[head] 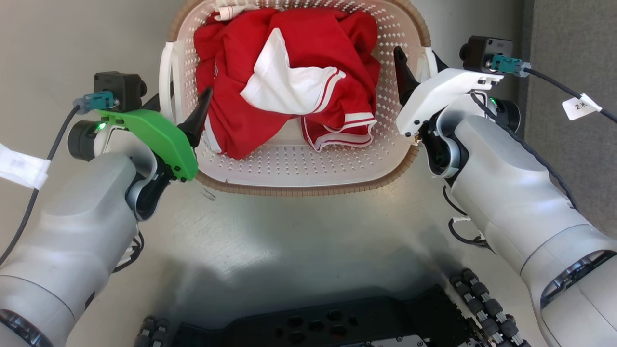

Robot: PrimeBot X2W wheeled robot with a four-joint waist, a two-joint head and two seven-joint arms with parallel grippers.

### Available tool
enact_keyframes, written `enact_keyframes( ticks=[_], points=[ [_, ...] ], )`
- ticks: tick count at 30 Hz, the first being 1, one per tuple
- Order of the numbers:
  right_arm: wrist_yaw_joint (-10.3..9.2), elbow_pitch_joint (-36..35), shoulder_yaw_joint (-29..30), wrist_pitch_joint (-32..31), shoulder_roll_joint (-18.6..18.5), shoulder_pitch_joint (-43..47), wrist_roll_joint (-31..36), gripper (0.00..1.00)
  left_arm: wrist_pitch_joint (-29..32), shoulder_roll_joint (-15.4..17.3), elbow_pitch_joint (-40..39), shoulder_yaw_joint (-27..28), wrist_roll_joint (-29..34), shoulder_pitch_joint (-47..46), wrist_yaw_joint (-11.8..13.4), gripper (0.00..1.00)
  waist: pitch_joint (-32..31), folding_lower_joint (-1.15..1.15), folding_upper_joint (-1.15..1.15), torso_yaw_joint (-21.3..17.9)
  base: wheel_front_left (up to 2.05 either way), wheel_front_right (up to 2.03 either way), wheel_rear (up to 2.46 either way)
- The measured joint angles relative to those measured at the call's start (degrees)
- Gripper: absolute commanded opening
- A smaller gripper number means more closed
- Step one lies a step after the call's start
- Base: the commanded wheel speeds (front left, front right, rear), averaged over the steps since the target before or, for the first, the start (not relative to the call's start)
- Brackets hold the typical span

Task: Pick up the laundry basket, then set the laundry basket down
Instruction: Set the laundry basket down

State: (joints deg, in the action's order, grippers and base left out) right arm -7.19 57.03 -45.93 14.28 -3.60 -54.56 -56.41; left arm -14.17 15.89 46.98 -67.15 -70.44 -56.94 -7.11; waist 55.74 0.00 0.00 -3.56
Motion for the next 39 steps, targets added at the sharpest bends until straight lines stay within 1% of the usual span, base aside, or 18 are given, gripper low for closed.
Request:
enact_keyframes(
  ticks=[13, 25, 28, 34, 38, 39],
  points=[
    [0.0, 0.66, 0.53, 0.0, 0.01, 4.28, -0.49, 1.0, -0.01, 0.14, 2.38, -1.33, -0.99, 2.69, 0.0, 1.0, -5.06, 0.0, 0.0, -0.41, 0.0, 0.0, 0.0],
    [0.0, 1.9, 0.82, 0.0, 0.05, 8.1, -0.52, 1.0, -0.08, 0.47, 2.52, -1.78, -0.1, 6.0, 0.0, 1.0, -12.78, 0.0, 0.0, -1.2, 0.0, 0.0, 0.0],
    [0.01, 2.12, 0.85, 0.0, 0.05, 8.59, 0.04, 1.0, -0.09, 0.62, 1.88, -0.68, 0.53, 6.3, 0.0, 1.0, -15.1, 0.0, 0.0, -1.35, 0.0, 0.0, 0.0],
    [0.1, 1.34, 1.29, 0.0, 0.05, 9.47, 1.53, 1.0, -0.09, 1.03, 0.0, 3.6, 3.14, 6.77, 0.0, 1.0, -19.86, 0.0, 0.0, -1.46, 0.0, 0.0, 0.0],
    [0.4, 0.32, 1.35, 0.0, 0.08, 9.65, 3.05, 1.0, -0.09, 1.35, -1.18, 6.42, 3.9, 8.48, 0.0, 1.0, -23.1, 0.0, 0.0, -1.48, 0.0, 0.0, 0.0],
    [0.4, 0.32, 1.35, 0.0, 0.08, 9.65, 3.05, 1.0, -0.09, 1.35, -1.18, 6.42, 3.9, 8.48, 0.0, 1.0, -23.1, 0.0, 0.0, -1.48, 0.0, 0.0, 0.0]
  ],
)
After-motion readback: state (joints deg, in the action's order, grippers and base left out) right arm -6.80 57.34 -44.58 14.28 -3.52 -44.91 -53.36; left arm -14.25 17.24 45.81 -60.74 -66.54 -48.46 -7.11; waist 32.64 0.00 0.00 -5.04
